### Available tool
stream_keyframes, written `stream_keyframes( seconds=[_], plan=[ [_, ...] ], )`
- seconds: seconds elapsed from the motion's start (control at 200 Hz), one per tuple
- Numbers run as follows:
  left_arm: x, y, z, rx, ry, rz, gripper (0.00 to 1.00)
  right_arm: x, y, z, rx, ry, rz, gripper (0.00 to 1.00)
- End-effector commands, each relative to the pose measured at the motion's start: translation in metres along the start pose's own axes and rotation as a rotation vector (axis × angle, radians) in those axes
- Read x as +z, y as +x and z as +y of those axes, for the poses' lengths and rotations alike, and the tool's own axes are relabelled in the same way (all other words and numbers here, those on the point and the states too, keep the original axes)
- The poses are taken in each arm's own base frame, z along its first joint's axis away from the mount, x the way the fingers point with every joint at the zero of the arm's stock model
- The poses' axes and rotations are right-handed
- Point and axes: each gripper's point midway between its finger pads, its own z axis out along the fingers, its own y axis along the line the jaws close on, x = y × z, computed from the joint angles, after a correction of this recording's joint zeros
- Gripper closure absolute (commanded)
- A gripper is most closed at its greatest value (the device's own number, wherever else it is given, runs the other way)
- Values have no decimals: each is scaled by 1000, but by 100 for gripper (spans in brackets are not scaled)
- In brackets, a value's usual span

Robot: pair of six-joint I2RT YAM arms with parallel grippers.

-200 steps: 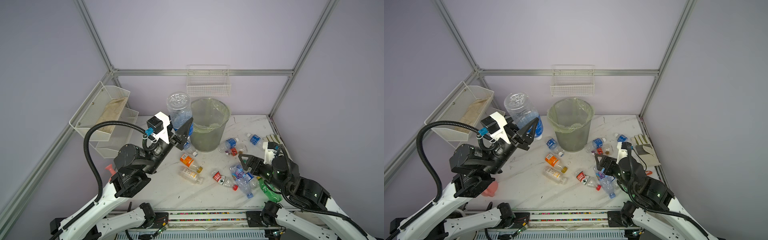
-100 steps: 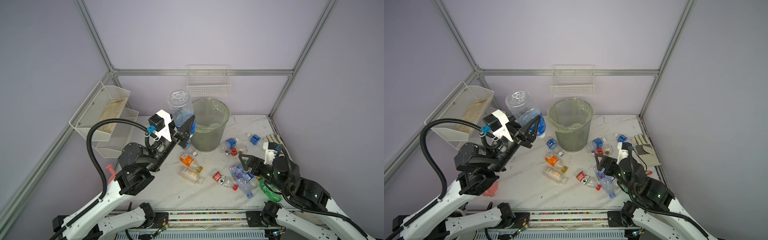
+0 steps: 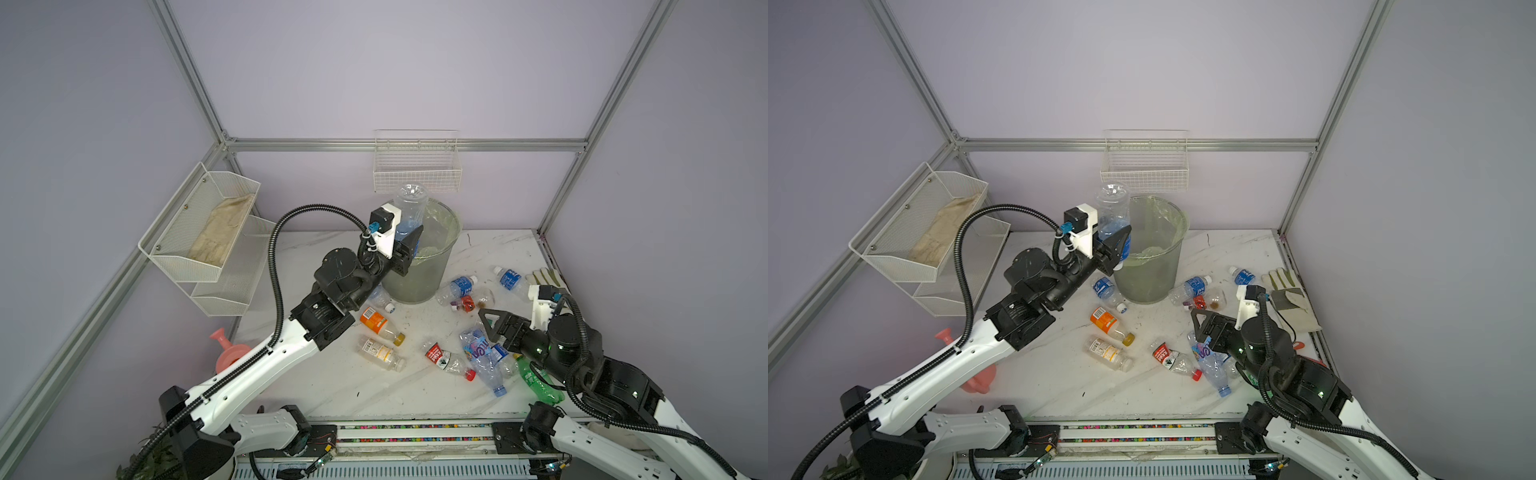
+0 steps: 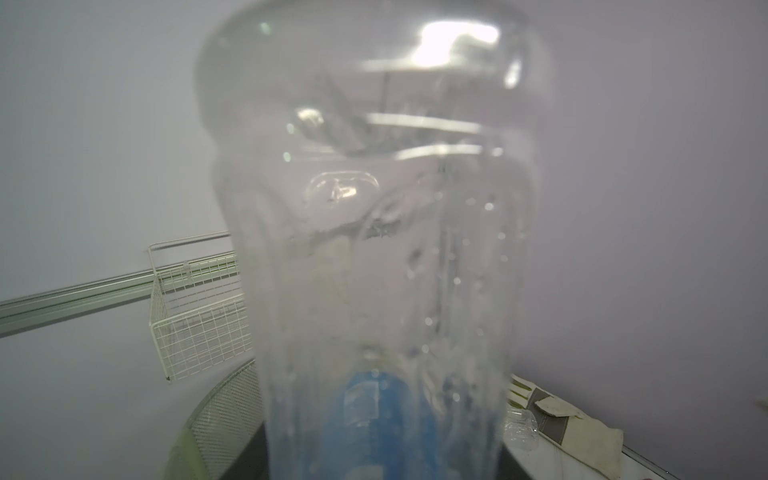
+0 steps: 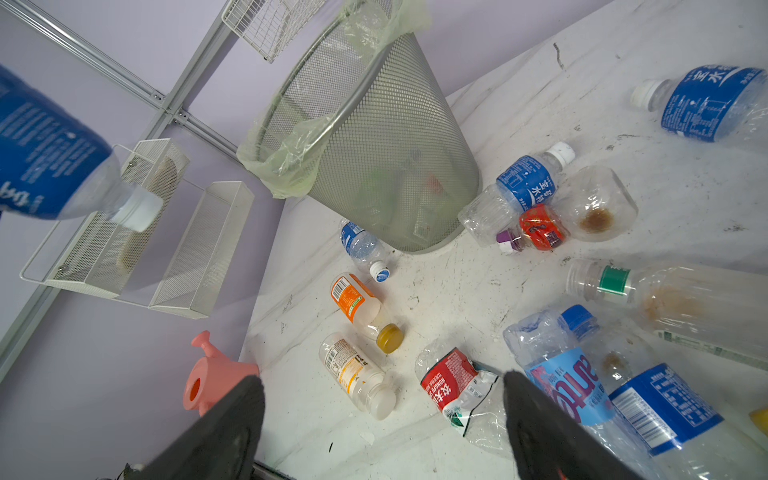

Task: Throw the plastic bottles in the bin
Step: 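Lift the clear bottle with the left gripper and carry it over the wastebasket, then open the left gripper to drop the clear bottle into the wastebasket, then withdraw the left arm toward the robot while the right gripper reaches toward the red-label bottle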

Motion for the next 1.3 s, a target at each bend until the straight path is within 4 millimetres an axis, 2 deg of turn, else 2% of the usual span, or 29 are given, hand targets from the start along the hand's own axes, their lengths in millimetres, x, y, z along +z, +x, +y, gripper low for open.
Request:
stream_keyframes(
  seconds=[0.0,0.04,0.06,0.075,0.095,0.14,0.16,0.195,0.255,0.31,0.415,0.705,0.78,0.79,0.815,1.025,1.11,1.295],
  plan=[
    [18,-58,10,-76,14,-117,62,-6,-8,5,11,-18,-19,8],
    [29,-54,16,-77,10,-90,61,-7,-8,6,11,-20,-19,8],
    [44,-36,17,-76,6,-41,59,-7,-9,7,9,-22,-18,8],
    [50,-30,19,-79,3,-20,55,-8,-9,7,9,-24,-19,8],
    [55,-27,22,-79,-3,4,44,-8,-10,8,5,-26,-18,8],
    [68,-20,28,-75,-27,75,5,-11,-12,10,2,-31,-19,8],
    [72,-17,29,-67,-37,109,0,-12,-12,11,1,-33,-19,8],
    [75,-17,29,-56,-38,152,0,-14,-13,12,-2,-35,-19,8],
    [75,-30,30,-57,-38,145,0,-16,-15,13,-3,-40,-23,8],
    [69,-44,29,-72,-27,88,0,-17,-15,13,-4,-43,-25,8],
    [54,-55,30,-96,-26,8,0,-14,-15,13,-10,-40,-23,8],
    [29,-67,34,-120,-38,-28,0,-11,-12,13,-16,-30,-9,8],
    [29,-59,33,-126,-35,-11,0,-10,-10,12,-17,-27,-1,8],
    [20,-71,34,-129,-35,-36,0,-9,-10,12,-17,-27,-1,8],
    [15,-74,34,-135,-34,-43,0,-8,-8,11,-20,-24,6,8],
    [-10,-73,35,-163,-30,-50,0,10,9,3,-110,48,88,7],
    [-23,-72,35,-169,-29,-51,0,21,20,0,-146,71,140,3],
    [-57,-65,37,-195,-34,-50,0,42,40,-9,-198,128,227,3]
  ],
)
